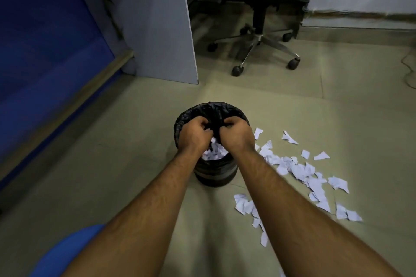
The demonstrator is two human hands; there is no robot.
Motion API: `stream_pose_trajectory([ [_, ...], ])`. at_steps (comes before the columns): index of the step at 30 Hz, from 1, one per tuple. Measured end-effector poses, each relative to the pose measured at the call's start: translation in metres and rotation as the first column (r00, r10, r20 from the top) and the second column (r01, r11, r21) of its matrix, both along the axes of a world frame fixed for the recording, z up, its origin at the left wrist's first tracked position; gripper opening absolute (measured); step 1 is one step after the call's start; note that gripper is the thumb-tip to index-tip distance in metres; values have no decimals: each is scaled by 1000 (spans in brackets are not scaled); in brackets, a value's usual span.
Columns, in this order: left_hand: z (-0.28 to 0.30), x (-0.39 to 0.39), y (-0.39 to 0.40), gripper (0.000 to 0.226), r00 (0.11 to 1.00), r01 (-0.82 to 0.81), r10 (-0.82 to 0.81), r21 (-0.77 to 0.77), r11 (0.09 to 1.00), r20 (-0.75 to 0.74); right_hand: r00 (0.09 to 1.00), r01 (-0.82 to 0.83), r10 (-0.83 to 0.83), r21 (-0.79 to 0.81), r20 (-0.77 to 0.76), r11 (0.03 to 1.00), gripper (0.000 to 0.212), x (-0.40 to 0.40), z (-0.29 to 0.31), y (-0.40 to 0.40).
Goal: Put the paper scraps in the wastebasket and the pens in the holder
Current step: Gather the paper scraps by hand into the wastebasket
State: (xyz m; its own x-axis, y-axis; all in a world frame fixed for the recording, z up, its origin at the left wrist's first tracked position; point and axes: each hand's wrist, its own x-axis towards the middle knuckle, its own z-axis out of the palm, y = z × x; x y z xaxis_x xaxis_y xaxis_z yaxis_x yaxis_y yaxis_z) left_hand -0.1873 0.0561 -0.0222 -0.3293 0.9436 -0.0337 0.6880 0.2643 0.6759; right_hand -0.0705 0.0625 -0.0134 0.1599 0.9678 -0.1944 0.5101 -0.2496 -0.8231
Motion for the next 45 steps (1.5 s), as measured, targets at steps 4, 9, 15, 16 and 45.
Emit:
stream_pose_trajectory([
  [4, 8, 24, 0, 17, 988, 15, -27, 80, 997, 155, 980, 126, -119, 35, -162, 991, 21, 17, 2, 5],
  [9, -1, 79, -2, 24, 916, 372, -379, 74, 925, 131, 885, 357, -314, 69, -345, 931, 10, 66, -17, -2],
  [15, -66, 146, -20, 34, 836, 547, -543, -176, 818, 74, 808, 544, -556, -114, -195, 831, 13, 147, -90, -56],
  [16, -84, 157, -30, 41, 816, 569, -577, -241, 786, 47, 829, 523, -541, -148, -140, 839, 15, 157, -108, -70],
  [45, -244, 187, -109, 109, 607, 427, -737, -661, 617, -296, 814, 54, 98, -243, 572, 969, 79, 187, -260, -169],
])
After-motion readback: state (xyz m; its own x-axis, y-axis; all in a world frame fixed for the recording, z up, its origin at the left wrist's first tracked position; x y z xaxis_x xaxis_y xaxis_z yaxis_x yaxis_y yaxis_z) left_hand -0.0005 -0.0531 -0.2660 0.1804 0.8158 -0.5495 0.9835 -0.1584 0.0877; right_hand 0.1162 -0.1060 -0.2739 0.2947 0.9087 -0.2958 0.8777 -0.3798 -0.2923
